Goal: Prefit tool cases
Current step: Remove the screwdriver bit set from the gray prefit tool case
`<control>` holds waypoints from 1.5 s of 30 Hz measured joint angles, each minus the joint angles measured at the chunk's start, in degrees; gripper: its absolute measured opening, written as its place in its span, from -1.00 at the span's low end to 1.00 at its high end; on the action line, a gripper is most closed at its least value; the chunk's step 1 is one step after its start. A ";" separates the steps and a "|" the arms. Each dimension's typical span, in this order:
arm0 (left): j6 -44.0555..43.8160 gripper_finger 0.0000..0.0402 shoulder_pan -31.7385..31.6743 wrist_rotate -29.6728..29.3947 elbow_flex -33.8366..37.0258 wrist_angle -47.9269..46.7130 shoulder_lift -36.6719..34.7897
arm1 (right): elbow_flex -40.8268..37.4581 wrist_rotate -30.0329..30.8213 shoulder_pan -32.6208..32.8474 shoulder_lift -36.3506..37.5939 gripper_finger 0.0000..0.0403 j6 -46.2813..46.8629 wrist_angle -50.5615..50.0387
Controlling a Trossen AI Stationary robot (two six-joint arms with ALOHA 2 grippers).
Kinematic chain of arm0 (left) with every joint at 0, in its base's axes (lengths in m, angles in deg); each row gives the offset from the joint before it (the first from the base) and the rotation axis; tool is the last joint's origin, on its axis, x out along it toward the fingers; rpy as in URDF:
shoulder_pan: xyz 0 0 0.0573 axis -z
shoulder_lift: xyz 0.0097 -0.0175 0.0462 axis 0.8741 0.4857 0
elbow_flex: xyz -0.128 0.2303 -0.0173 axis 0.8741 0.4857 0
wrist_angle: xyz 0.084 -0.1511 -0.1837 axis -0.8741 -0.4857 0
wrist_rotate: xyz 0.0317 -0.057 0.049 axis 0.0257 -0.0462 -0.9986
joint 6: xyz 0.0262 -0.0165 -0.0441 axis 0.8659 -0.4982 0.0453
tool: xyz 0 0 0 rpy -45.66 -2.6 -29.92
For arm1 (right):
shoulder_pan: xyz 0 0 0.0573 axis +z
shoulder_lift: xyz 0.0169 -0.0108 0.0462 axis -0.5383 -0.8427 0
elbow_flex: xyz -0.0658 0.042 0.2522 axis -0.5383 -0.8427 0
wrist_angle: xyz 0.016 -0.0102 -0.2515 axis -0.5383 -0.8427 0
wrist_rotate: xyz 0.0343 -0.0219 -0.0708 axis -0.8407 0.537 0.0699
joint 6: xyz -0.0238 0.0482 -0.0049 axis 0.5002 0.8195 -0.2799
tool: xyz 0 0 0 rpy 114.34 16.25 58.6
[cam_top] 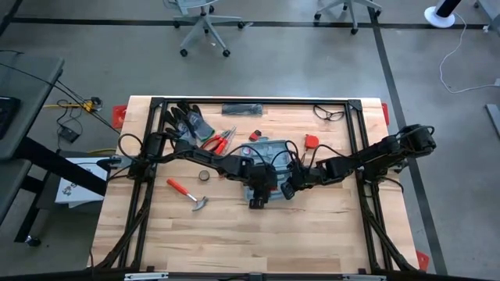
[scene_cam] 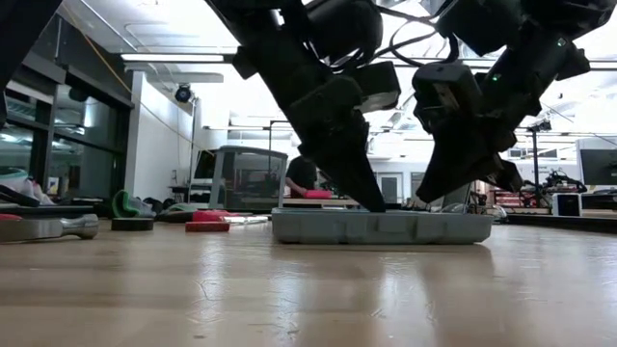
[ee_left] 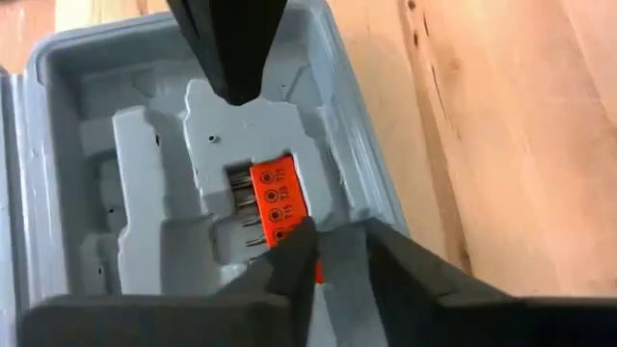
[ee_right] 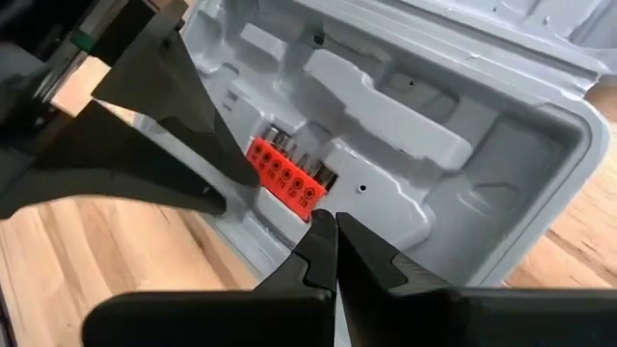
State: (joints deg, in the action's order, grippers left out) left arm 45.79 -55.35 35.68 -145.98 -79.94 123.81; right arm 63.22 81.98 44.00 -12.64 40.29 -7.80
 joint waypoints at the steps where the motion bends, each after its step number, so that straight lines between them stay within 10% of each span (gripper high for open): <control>1: 0.06 -0.43 0.00 -0.41 0.00 0.14 0.00 | 0.00 0.23 -0.02 0.00 -1.00 0.05 0.00; 13: 4.00 0.05 0.02 -4.34 -0.13 -0.62 2.03 | 0.00 0.46 -0.03 0.00 -1.00 -0.49 -0.70; 22: 4.04 -0.18 0.07 -4.74 -0.31 -0.38 2.77 | 0.00 0.44 -0.03 0.00 -1.00 -0.96 -0.85; 31: -2.00 -0.83 -0.04 -3.37 -0.48 -1.90 4.39 | 0.00 0.40 -0.03 0.00 -1.00 -1.15 -0.90; 45: -4.12 -0.99 -0.59 -4.56 0.20 -4.32 -1.40 | 0.00 -0.41 1.17 -0.02 -1.00 -1.37 -1.38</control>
State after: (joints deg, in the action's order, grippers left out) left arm 41.66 -55.94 31.12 -145.78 -84.26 122.41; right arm 63.22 81.56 45.17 -12.66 38.92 -9.18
